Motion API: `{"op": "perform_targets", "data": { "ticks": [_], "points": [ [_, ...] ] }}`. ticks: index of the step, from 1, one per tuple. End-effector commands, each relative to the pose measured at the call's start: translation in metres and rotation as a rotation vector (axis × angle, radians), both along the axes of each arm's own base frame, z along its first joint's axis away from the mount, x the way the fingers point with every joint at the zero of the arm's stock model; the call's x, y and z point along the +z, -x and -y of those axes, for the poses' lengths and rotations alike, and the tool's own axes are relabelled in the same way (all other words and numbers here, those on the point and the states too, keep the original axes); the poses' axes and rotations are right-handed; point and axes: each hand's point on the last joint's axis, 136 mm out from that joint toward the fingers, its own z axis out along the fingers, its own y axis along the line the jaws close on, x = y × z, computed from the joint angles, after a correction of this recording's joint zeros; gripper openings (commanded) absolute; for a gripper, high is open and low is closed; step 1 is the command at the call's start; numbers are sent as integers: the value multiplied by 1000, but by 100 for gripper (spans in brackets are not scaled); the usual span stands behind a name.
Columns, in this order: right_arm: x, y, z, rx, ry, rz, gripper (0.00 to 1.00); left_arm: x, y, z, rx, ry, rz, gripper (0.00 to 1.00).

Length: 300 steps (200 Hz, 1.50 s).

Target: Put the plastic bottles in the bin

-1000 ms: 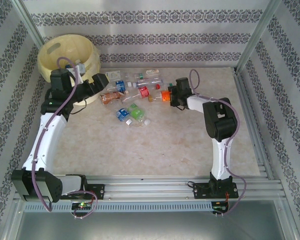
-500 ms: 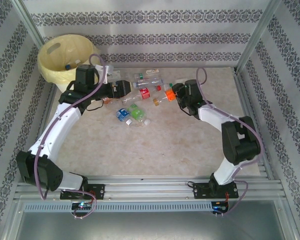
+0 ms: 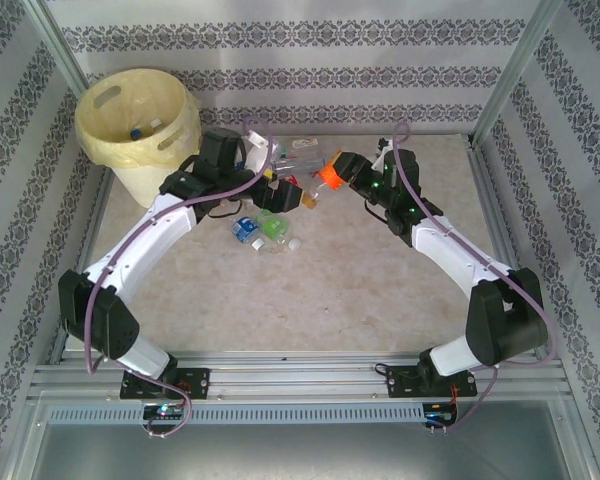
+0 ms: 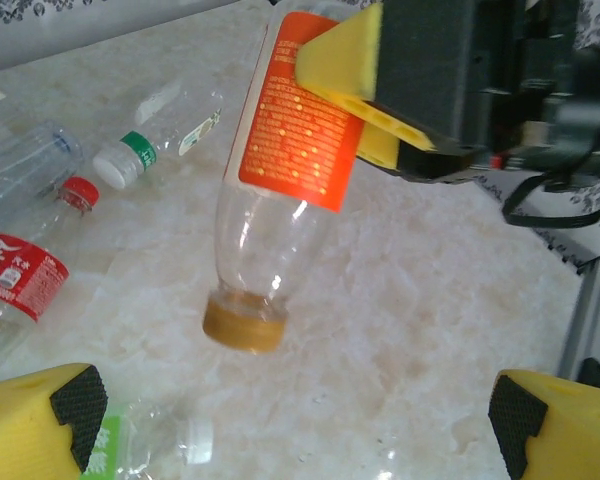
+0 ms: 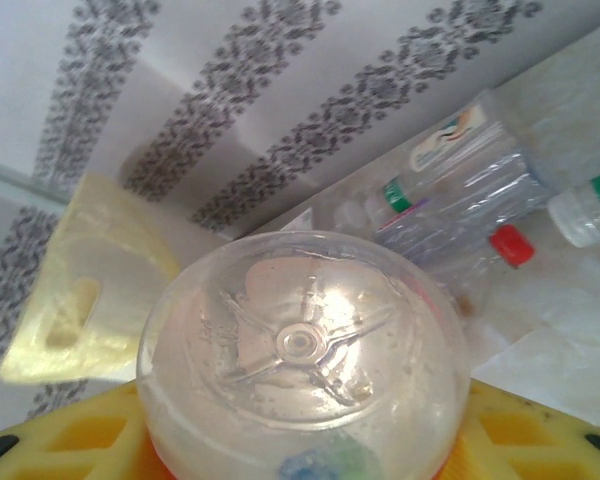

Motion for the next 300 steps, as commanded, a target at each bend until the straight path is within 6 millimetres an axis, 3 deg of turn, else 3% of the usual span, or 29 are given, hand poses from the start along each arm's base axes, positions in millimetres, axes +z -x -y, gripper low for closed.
{"op": "perform_targets", "data": {
  "ticks": [1,50,89,108,122,178,199,251,289,300],
  "points": [
    [47,17,-26,149,-22,153,40,8,-10,17,-88,-17,117,100],
    [68,28,-52,251,-51,199,41,-1,-19,38,-191,1,86,100],
    [82,29,-65,287,-102,220,41,-9,-28,36,-161,-25,93,98],
    [85,30,-72,306,-102,222,41,-6,-27,38,-173,-8,102,91],
    [84,29,-76,313,-100,221,42,-3,-24,40,-189,14,112,80],
    [81,28,-77,321,-101,208,46,9,-23,37,-168,63,134,52],
    [82,30,-77,322,-101,209,52,12,-23,35,-155,70,144,46],
    [104,36,-71,323,-124,264,79,7,-35,19,-55,48,151,40],
    [120,37,-49,233,-122,313,98,4,-46,-6,50,40,141,39],
    [122,37,-42,207,-122,320,98,5,-50,-16,89,31,152,39]
  ]
}}
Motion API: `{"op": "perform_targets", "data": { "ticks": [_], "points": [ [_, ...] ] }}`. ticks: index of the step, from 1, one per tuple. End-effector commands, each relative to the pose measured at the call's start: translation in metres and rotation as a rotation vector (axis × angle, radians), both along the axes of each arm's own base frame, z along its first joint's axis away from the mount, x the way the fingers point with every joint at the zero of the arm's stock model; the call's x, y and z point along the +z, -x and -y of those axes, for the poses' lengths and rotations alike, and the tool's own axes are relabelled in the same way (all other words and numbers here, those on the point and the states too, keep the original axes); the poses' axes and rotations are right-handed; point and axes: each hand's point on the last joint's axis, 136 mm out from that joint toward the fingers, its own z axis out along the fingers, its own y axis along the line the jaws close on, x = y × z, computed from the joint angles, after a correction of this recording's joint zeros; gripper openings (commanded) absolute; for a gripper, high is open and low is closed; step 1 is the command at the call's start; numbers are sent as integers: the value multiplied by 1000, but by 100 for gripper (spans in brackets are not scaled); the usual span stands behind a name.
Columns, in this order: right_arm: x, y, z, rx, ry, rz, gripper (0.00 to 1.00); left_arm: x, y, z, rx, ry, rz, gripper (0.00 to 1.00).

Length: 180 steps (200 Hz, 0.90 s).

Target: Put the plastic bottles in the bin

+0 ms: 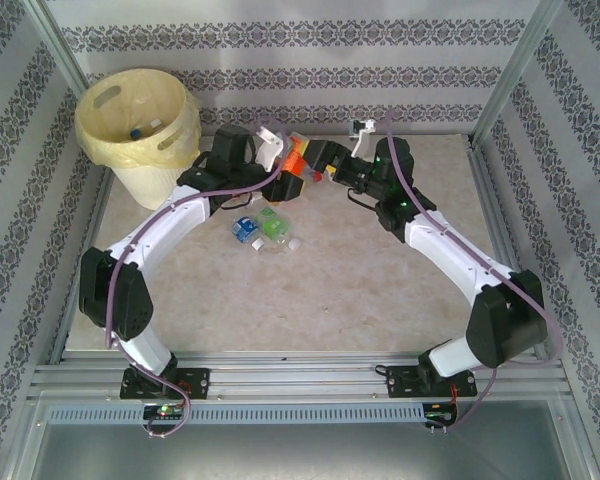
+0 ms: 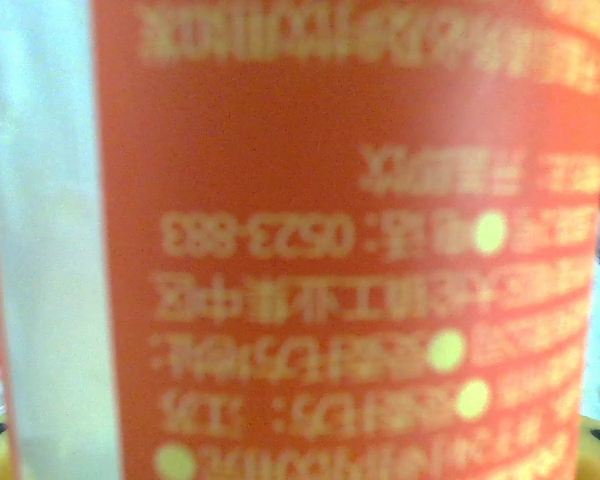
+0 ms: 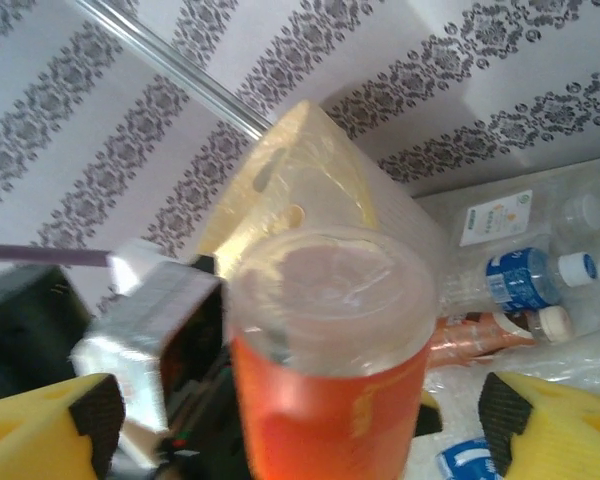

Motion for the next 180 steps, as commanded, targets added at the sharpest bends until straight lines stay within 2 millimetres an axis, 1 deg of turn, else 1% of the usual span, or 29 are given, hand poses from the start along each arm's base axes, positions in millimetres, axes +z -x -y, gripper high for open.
{"op": "perform_targets", "data": {
  "ticks": [1,21,45,50,80,99,137,148,156,180],
  "points": [
    [34,4,23,-76,-42,97,98,24,-11,-22,107,23,74,39],
    [30,2,36,-128,-34,98,98,30,-20,-47,223,-1,103,39],
    [20,-3,53,-181,-24,87,98,39,-39,-97,458,-46,119,40],
    [21,-4,56,-183,-26,96,98,40,-42,-107,502,-50,119,40],
    [17,-2,65,-167,-37,126,98,59,-55,-164,718,-53,158,40],
    [13,-3,69,-169,-30,113,98,80,-62,-200,853,-50,205,40],
    [10,1,70,-163,-16,117,98,138,-71,-274,1113,36,374,41],
    [10,2,70,-162,-13,117,98,152,-75,-289,1154,56,414,41],
    [10,3,70,-162,-11,119,98,160,-79,-297,1172,69,444,42],
    [11,7,70,-152,-3,131,98,174,-93,-319,1239,41,518,42]
  ]
}}
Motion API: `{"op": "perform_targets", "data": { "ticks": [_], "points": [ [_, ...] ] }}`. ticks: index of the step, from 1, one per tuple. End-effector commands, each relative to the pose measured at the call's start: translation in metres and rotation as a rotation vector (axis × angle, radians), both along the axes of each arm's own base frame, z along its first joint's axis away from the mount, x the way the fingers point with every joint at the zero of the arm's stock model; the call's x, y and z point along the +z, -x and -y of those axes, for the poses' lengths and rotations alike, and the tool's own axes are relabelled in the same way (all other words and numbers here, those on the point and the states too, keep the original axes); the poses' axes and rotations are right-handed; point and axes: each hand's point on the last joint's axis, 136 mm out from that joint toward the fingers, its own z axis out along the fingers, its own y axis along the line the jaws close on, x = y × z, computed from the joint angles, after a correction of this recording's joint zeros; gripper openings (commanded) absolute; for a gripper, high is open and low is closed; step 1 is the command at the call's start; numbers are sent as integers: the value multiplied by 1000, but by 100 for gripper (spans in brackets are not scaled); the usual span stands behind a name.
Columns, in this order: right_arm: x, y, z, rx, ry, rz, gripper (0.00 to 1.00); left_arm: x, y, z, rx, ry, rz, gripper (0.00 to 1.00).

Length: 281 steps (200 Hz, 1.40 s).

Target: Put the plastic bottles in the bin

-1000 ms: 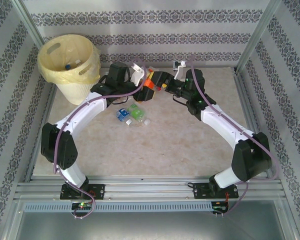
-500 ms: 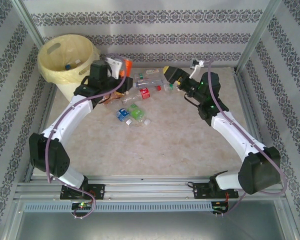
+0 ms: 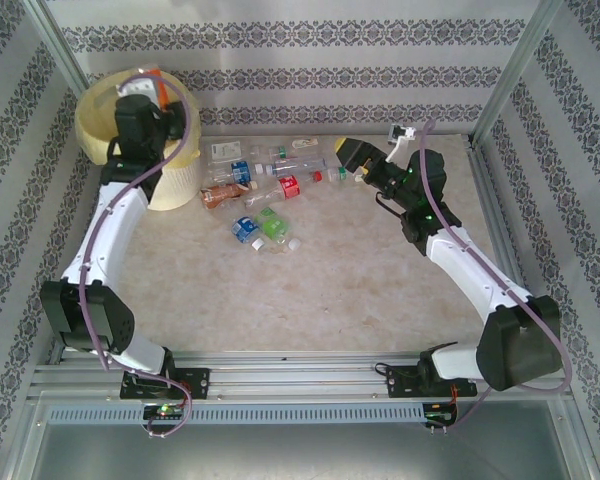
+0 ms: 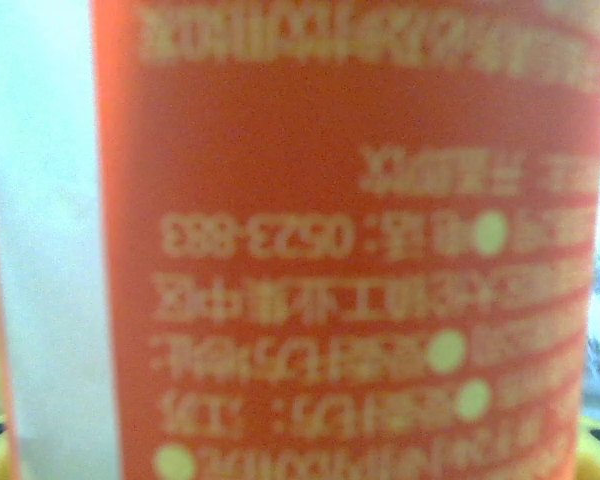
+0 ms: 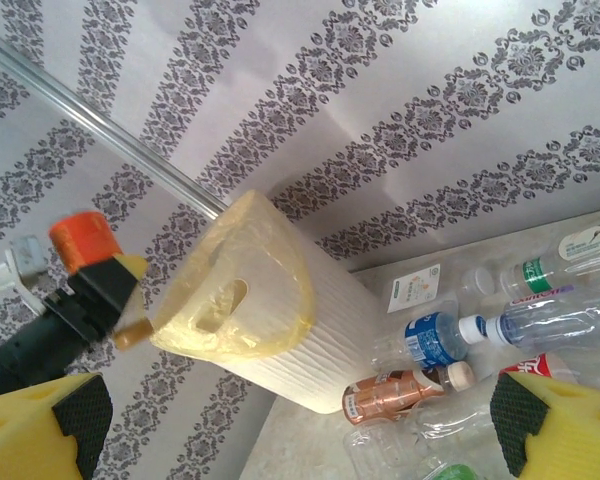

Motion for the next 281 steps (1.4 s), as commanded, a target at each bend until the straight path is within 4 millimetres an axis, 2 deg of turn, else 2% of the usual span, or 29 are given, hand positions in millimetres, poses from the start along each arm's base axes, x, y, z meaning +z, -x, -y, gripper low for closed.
{"op": "perform_targets", "data": {
  "ticks": [1,37,58,91,140,185,225,245,281],
  "points": [
    [15,12,-1,29,12,78,98,50,-10,-26,112,-24,173,42],
    [18,18,0,33,34,93,98,54,-22,-65,262,-60,250,41],
    [21,22,1,34,44,102,98,47,-31,-87,329,-42,251,42],
    [21,28,3,28,56,102,98,20,-50,-108,386,-25,140,44],
    [18,30,5,21,66,92,98,-29,-56,-136,516,42,-31,46],
    [15,29,4,22,71,77,98,-62,-50,-151,640,98,-176,49],
    [12,28,4,25,72,65,98,-82,-41,-161,730,134,-220,62],
    [10,28,4,23,82,56,98,-82,-41,-162,739,140,-237,76],
    [9,29,6,12,91,51,98,-64,-44,-155,686,164,-212,80]
  ]
}}
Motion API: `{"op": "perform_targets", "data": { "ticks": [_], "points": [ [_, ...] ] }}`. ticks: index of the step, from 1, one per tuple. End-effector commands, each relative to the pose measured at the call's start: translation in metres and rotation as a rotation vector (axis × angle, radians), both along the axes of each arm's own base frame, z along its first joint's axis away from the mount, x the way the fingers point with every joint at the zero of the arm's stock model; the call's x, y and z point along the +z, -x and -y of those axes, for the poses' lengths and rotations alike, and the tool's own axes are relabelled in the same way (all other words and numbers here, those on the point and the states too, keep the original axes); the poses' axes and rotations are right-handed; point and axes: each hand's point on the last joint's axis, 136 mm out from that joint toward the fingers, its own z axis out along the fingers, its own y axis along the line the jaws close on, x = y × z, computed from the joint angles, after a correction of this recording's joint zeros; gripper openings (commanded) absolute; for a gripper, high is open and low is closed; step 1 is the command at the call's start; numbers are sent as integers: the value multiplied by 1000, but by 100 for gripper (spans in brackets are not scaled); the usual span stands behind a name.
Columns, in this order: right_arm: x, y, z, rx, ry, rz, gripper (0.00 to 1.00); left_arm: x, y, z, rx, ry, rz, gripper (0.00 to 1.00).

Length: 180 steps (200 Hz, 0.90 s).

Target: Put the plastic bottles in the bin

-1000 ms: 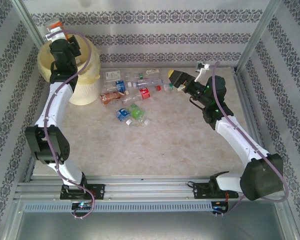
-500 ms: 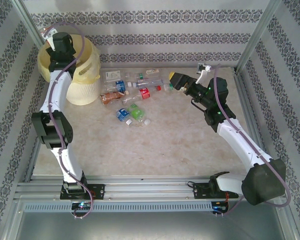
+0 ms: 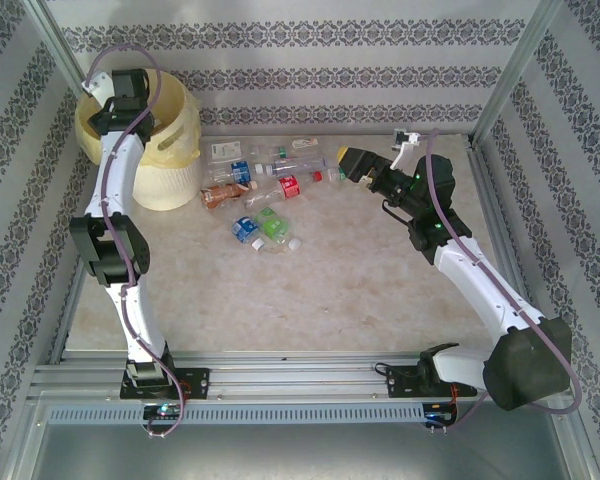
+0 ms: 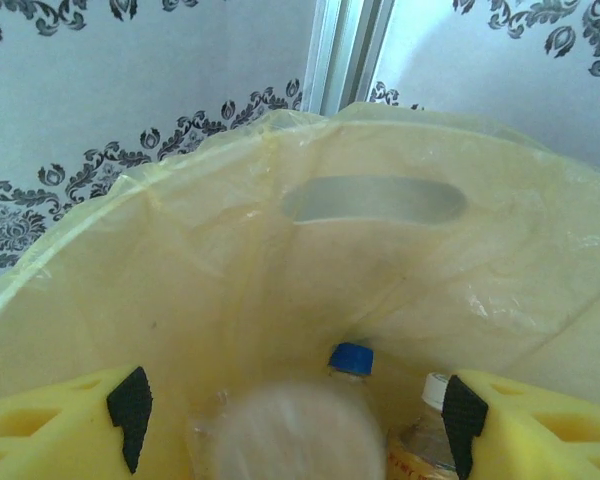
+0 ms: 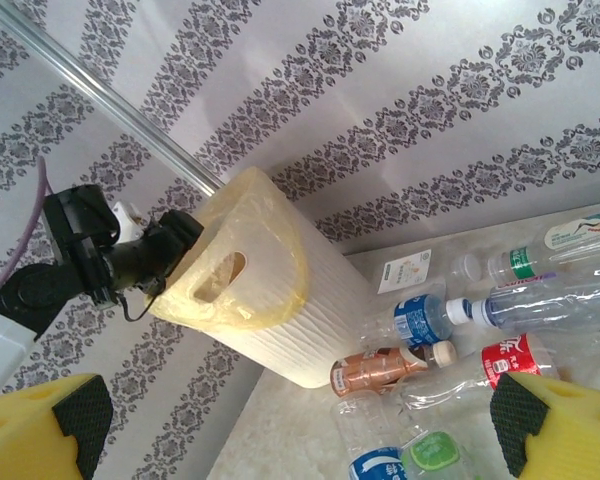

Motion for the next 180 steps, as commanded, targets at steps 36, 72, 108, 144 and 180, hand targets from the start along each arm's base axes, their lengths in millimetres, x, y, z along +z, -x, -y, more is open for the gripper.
{"op": "perform_targets", "data": {
  "ticks": [36,72,108,144,180],
  "points": [
    [5,3,4,-20,17,30,98,46,13,14,-81,78,93,88],
    [0,-1,9,-56,17,14,98,81,24,52,-202,82,157,100],
    [-11,-7,20,-136,19,-2,98,96,45,104,-326,110,216,100],
    [-19,-10,32,-205,30,-15,98,69,77,171,-433,214,220,100],
    [-23,-12,31,-202,27,-27,98,18,109,231,-528,336,188,100]
  ]
}}
